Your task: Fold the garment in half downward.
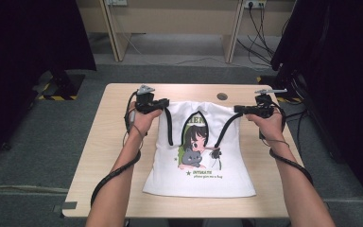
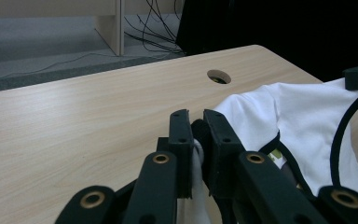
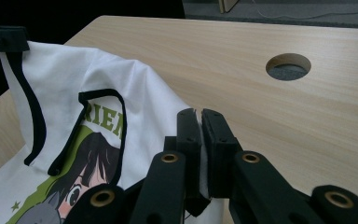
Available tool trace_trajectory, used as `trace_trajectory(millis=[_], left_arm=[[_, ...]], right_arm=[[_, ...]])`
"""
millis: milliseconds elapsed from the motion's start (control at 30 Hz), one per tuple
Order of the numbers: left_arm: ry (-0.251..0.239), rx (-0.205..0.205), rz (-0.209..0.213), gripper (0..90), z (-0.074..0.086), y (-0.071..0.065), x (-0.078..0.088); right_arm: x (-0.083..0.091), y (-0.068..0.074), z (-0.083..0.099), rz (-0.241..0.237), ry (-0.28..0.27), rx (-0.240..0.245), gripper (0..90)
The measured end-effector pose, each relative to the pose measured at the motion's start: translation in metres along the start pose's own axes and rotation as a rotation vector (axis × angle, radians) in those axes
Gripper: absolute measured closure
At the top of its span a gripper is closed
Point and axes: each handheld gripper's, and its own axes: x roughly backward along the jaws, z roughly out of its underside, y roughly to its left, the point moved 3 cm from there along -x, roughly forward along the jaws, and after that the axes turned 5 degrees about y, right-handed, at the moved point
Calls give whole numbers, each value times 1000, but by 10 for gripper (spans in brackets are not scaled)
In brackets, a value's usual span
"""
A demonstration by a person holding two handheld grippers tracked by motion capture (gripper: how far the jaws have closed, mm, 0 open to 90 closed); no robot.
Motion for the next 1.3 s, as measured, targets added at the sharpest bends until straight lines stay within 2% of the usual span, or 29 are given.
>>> trace_trajectory(millis=[533,800,900,1167,1300], left_arm=[[-14,-24,-2,815,25,-7,7],[8,-34,-11,814,41,-7,10],[15,-35,-10,813,47,-7,11],[46,-64,-17,811,61,-9,15],[73,-79,-21,811,67,-9,15]], right_arm=[[-2,1,23,2,2,26,867],[0,4,32,-9,0,52,867],[1,7,36,-20,2,73,866],[2,13,50,-32,49,149,865],[3,17,56,-59,69,181,864]])
